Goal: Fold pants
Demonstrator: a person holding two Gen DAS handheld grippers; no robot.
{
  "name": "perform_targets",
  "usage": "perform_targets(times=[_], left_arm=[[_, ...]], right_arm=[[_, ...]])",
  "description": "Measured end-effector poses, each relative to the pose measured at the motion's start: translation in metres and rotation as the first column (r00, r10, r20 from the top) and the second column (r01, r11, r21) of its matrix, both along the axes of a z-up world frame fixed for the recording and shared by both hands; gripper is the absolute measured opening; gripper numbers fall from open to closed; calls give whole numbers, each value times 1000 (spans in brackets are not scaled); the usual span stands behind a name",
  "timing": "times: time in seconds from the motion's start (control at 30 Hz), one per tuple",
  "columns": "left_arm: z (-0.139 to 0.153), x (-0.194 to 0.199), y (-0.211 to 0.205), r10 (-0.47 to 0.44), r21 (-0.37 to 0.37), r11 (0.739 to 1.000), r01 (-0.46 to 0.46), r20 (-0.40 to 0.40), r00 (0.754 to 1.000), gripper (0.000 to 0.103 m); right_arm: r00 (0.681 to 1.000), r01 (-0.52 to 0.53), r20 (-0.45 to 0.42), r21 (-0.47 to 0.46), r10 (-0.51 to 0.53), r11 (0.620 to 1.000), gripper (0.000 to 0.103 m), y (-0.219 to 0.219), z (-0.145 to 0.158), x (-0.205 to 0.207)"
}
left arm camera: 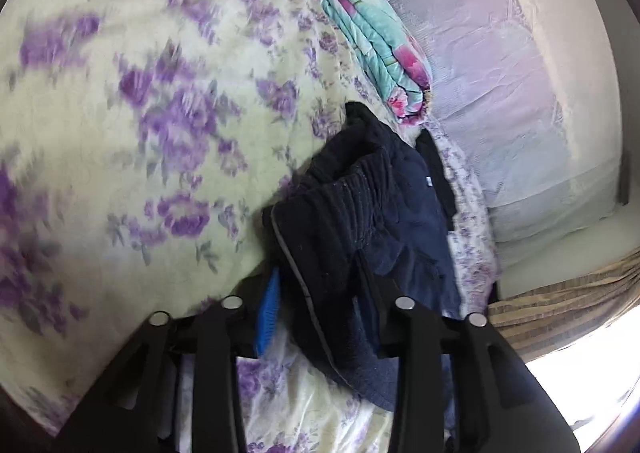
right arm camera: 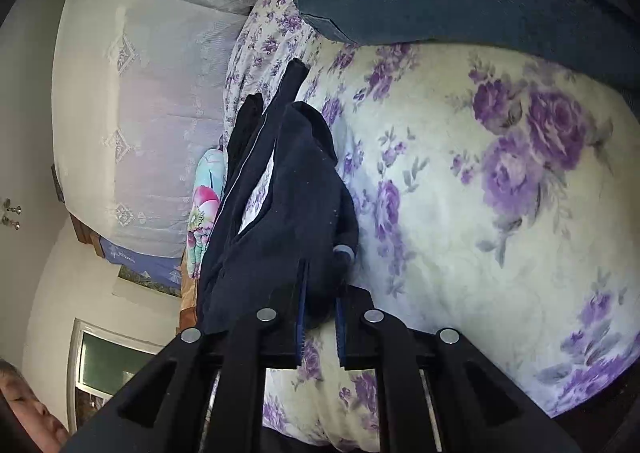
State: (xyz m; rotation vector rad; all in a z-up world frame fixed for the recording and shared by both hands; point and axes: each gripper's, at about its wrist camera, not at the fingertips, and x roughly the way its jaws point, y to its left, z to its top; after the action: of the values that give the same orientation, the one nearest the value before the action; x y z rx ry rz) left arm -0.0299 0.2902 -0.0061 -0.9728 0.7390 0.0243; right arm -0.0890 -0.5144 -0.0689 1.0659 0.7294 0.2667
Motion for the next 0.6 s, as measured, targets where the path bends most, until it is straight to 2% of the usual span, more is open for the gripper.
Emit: perform_targets(times=[0.07, 0.1, 0.13, 0.17, 0.2, 0.27, 0.33, 0.4, 0.43, 0.5, 0.53, 0.57, 0.6], left_arm=[[22, -8, 5, 80, 126, 989, -81, 13, 997, 68], [32, -16, 9, 130, 178, 975, -133, 30, 991, 74], [40, -22, 13, 168, 216, 961, -174, 46, 985, 80], [51, -27, 15, 191, 253, 946, -202, 65, 979, 80], [58, -26, 16, 181, 261, 945, -196, 78, 980, 80], [73, -13, 8, 103, 248, 960, -126, 106, 989, 80], [81, 12, -14, -9, 269, 963, -19, 105, 994, 80], [81, 39, -40, -107, 295, 953, 74, 97, 990, 80], [78, 55, -53, -147, 314, 942, 115, 80, 986, 80], [60, 94, -77, -224, 371, 903, 218, -26, 974, 81], [47, 111, -82, -214, 406, 883, 234, -95, 972, 81], [34, 123, -82, -196, 422, 874, 241, -148, 969, 81], [21, 132, -77, -187, 409, 877, 250, -188, 964, 81]], right_arm=[[999, 41, -5, -82, -41, 996, 25, 1, 13, -2], [997, 78, 6, -120, -78, 990, 32, -3, 21, -6], [991, 134, 22, -163, -132, 977, 34, -8, 31, -11], [982, 191, 46, -212, -186, 958, 34, -12, 42, -15], [975, 220, 81, -236, -207, 946, 34, -14, 52, -16], [974, 190, 165, -213, -156, 958, 34, -9, 68, -10], [978, 103, 198, -175, -68, 979, 35, 9, 74, 11], [985, 27, 172, -182, 5, 983, 38, 29, 70, 33], [990, -21, 130, -186, 46, 982, 44, 40, 60, 49], [996, -68, 47, -171, 77, 983, 45, 46, 38, 68], [998, -64, 11, -168, 67, 984, 30, 43, 26, 75], [999, -53, -2, -165, 54, 985, 23, 38, 22, 76], [998, -58, -14, -135, 56, 989, 23, 33, 22, 77]])
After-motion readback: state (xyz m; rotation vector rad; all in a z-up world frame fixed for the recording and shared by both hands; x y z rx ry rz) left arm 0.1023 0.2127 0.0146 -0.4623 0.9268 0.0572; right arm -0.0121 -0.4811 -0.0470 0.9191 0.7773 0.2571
